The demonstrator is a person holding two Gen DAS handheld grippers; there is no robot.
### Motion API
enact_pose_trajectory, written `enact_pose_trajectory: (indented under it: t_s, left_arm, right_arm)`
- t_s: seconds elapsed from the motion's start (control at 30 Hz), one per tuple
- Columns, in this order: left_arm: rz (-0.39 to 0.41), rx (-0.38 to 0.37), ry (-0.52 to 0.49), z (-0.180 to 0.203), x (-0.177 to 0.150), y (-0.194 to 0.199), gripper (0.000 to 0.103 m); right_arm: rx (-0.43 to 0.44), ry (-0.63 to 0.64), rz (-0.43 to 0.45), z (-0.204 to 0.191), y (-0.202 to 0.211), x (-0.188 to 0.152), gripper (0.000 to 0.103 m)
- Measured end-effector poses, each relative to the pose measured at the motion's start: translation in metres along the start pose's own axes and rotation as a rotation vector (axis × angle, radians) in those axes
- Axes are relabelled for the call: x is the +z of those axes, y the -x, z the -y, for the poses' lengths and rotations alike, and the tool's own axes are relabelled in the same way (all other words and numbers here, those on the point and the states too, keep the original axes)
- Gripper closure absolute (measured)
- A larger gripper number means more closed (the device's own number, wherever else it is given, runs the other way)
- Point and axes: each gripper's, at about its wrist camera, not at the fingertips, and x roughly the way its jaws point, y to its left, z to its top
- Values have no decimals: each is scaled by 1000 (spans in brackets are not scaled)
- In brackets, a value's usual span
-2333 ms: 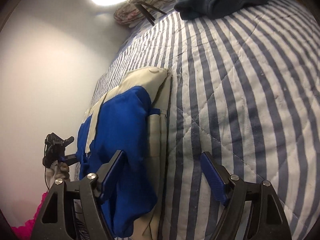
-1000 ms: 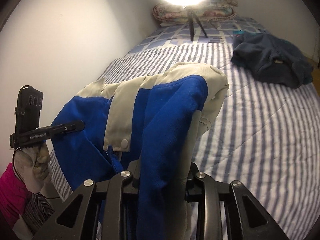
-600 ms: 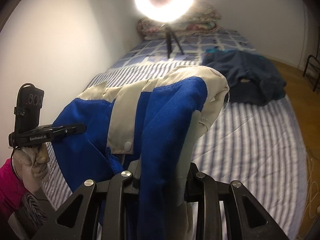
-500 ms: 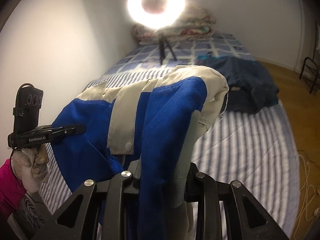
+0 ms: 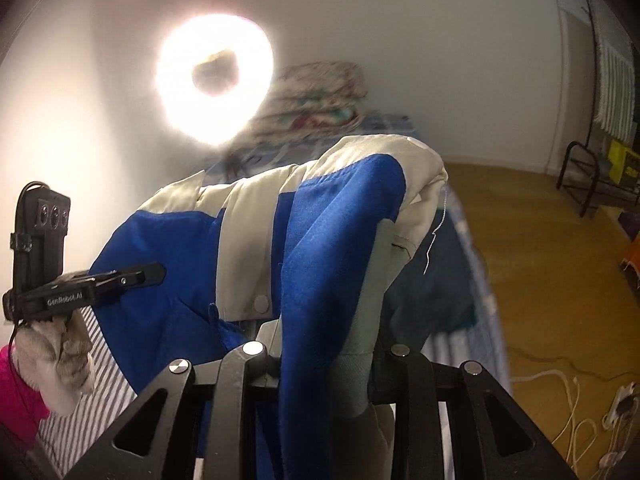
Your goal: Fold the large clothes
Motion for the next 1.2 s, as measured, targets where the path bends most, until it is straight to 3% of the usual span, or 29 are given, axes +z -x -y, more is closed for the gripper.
enact_pose_trajectory:
  t_s: [0.3,0.5,0.6,0.7,0.73,0.77,0.87,0.97,1.1,1.2]
  left_arm:
    - [100,19,17,8,44,-75,89]
    - [131,79,74,-19,57,-117,89]
    - [67,237,35,-33,54,-153,85]
    - [11,372,28,-45,43,-180,78]
    - [8,381,27,-47,40,-183,75]
    - [1,386,24,-50,38,-188,72]
    - [-25,390,2,-51,34,-201,68]
    - [-34,417,-34,-50,32,-210,67]
    - [-55,365,26,-65,31,-214,64]
    - [-54,399,-12,-66,32,-214,64]
  right_arm:
    - [-125,19,64,37,-44,52,77]
    - [-166,7,110,48,-79,64,77]
    - [-250,20,68,53,-112,58,74]
    - [-373,29,4,61,-148,51,57]
    - [-410,27,-20,67,-158,48,41]
    - [-437,14,-49,73,-167,45,37]
    - [-435,-49,-131,98,-194,38,38]
    - [-430,-69,-125,106,-205,36,38]
    - [-423,-76,-132,107,-202,27,37]
    - [-433,-75,-141,104,-199,28,37]
